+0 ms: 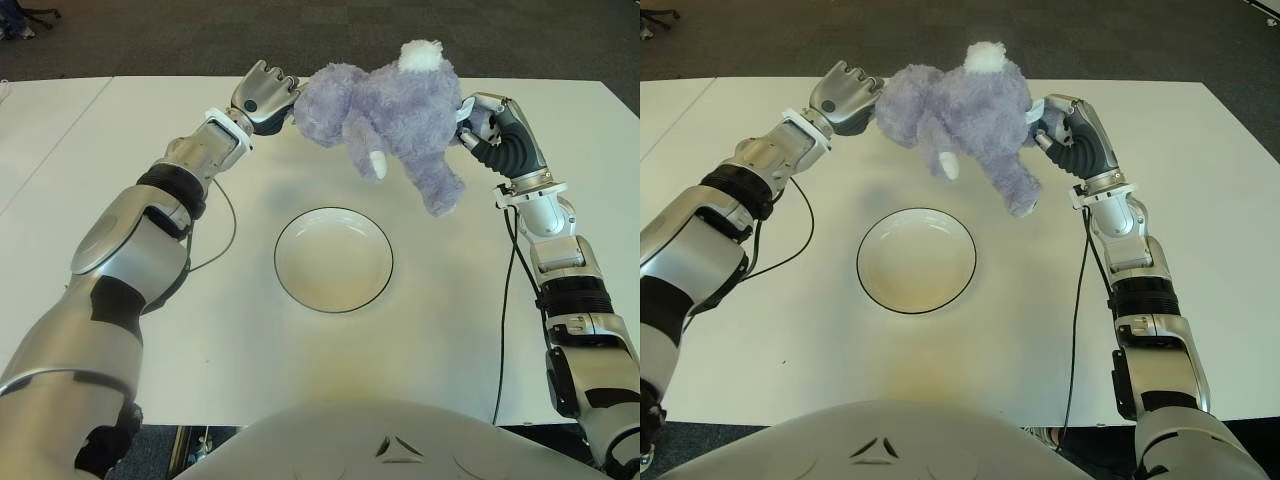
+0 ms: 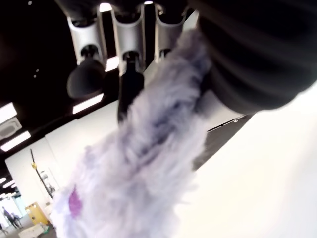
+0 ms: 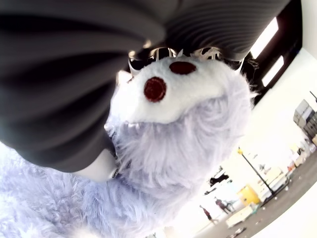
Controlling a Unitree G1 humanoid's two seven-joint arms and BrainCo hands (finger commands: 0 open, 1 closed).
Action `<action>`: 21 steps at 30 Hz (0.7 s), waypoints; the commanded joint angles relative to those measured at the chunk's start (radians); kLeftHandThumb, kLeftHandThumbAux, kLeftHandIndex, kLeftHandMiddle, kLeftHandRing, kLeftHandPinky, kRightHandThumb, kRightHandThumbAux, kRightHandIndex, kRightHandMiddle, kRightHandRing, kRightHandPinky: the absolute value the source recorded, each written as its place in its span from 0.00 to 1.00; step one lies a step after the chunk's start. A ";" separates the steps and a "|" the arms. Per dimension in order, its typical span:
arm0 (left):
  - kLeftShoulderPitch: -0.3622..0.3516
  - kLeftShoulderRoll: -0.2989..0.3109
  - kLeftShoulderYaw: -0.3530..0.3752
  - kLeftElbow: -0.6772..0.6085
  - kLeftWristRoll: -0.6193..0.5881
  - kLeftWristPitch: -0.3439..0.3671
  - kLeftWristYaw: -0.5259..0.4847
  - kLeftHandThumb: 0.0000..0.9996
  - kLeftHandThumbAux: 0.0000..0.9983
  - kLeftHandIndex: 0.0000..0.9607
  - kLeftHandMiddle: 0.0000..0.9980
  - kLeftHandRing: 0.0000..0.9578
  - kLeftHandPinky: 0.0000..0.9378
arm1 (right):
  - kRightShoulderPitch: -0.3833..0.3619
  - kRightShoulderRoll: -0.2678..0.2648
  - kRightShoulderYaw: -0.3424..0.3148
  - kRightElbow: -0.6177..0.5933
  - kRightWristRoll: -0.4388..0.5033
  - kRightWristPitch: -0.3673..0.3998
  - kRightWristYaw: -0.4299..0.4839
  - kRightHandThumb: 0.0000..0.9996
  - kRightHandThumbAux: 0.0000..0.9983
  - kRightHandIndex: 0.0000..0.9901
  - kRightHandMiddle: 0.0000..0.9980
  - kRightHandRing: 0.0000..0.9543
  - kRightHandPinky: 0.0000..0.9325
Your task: Put the doll into the plate.
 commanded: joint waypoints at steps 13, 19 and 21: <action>0.254 0.261 0.100 -0.465 0.053 0.009 -0.032 0.73 0.70 0.46 0.82 0.87 0.91 | 0.077 -0.031 -0.041 -0.148 0.006 0.037 0.052 0.70 0.72 0.44 0.89 0.92 0.94; 0.417 0.385 0.151 -0.756 0.074 0.001 -0.181 0.73 0.70 0.44 0.80 0.88 0.93 | 0.099 -0.029 -0.045 -0.153 0.023 0.008 0.064 0.70 0.72 0.44 0.89 0.92 0.93; 0.469 0.431 0.180 -0.849 0.057 -0.026 -0.240 0.73 0.70 0.44 0.79 0.88 0.93 | 0.106 -0.026 -0.047 -0.151 0.035 -0.001 0.071 0.70 0.72 0.44 0.88 0.92 0.92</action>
